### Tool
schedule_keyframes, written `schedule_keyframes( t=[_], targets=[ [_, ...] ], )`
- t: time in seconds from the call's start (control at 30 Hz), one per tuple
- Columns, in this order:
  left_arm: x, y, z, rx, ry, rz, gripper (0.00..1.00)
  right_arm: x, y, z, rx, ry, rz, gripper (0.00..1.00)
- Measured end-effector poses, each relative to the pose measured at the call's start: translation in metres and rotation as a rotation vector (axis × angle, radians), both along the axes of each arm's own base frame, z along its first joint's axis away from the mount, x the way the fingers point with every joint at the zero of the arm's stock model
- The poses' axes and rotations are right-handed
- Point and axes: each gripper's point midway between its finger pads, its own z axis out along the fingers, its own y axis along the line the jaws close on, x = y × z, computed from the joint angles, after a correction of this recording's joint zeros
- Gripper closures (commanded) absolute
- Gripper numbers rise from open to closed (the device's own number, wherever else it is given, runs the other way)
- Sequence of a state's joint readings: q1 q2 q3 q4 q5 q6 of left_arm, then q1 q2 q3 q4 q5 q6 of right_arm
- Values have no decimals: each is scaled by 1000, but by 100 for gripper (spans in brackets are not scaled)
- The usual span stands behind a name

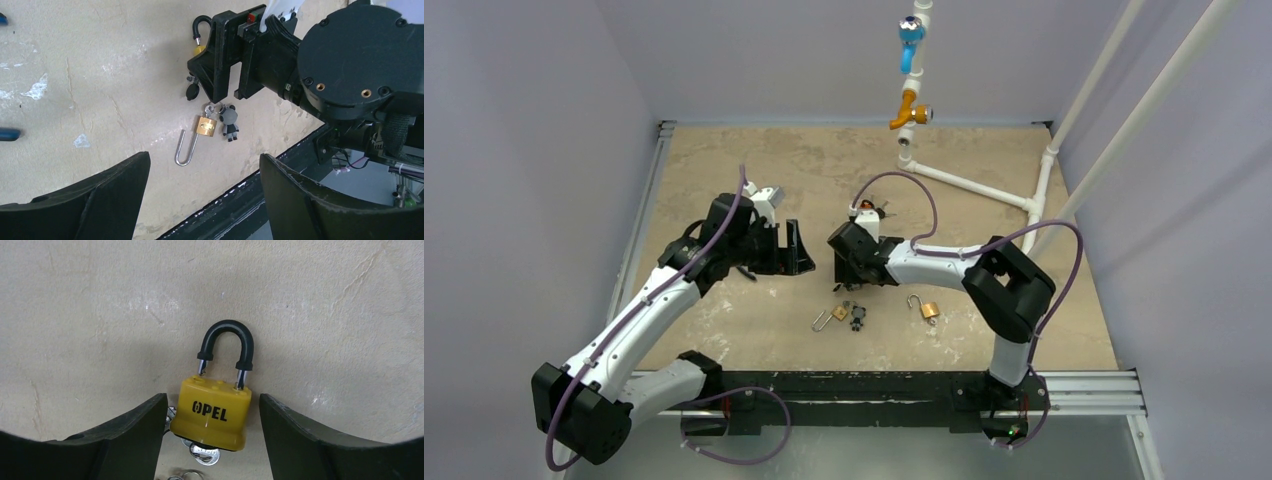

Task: Lock with the key
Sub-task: Pick up the lock from the center of the board.

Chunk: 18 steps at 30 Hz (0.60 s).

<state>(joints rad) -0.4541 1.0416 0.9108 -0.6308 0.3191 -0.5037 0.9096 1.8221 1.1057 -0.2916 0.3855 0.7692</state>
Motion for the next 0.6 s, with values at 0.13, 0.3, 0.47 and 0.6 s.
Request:
schedule_keyframes(
  t=[0.13, 0.3, 0.47, 0.6],
  targets=[
    [0, 0, -1, 1, 2, 0, 20, -5, 1, -2, -31, -4, 20, 45],
    [1, 0, -3, 5, 10, 1, 20, -7, 1, -2, -51, -10, 42, 78],
    [0, 1, -5, 16, 10, -2, 20, -8, 0, 0, -66, -20, 77, 100],
    [-3, 4, -4, 37, 15, -14, 22, -15, -8, 13, -62, -44, 134, 100]
  ],
)
